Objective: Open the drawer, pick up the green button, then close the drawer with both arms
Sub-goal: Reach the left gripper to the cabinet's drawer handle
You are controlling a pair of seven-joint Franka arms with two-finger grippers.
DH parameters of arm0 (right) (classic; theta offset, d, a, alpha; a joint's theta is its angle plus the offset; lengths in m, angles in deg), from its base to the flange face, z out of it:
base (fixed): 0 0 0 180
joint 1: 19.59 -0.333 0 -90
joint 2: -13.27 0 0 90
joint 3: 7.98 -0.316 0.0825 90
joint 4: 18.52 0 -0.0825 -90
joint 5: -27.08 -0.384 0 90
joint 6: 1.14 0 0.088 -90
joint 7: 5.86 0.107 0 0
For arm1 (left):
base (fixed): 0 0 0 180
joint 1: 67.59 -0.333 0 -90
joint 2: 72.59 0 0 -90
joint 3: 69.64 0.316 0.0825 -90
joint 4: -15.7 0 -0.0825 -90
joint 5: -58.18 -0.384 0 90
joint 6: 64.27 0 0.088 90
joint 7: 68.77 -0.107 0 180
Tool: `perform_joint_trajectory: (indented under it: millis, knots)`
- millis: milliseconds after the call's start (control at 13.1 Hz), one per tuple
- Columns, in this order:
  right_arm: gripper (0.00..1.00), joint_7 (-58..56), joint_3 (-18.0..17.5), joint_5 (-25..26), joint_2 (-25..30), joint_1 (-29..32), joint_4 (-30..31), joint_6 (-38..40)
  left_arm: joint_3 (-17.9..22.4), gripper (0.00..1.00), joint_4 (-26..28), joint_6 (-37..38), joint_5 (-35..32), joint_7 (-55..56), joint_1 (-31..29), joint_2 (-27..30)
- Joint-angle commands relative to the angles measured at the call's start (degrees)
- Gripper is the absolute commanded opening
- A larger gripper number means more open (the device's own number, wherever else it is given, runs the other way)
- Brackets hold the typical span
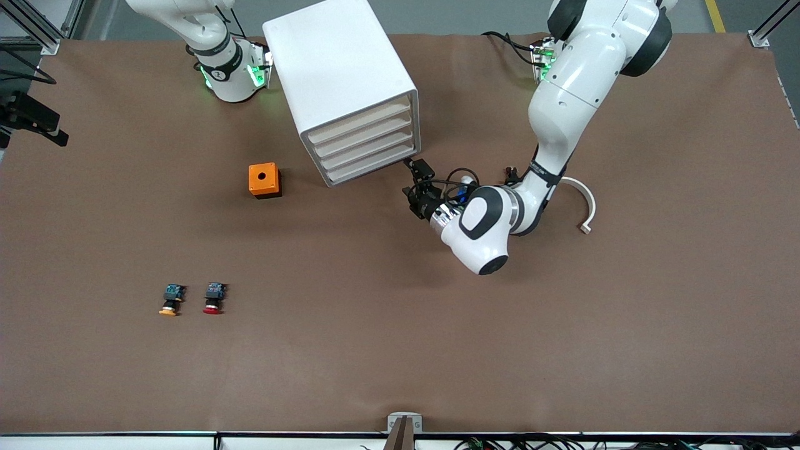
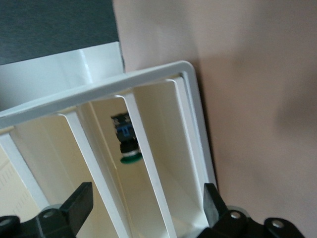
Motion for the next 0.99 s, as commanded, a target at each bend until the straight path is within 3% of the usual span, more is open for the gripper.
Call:
perform_joint_trajectory:
  millis: [0,915]
  knots:
    - [1.00,0.1,-0.2,0.7,1.2,0.0,0.6,0.2,-0.8,0.84,-1.2,3.9,1.1,3.5,1.0,-2.4]
    - [1.00,-0.5,0.2,0.9,0.1,0.3,-0.3,-0.4,-0.9,0.39,0.0,7.4,1.2,9.8,6.7,-5.9]
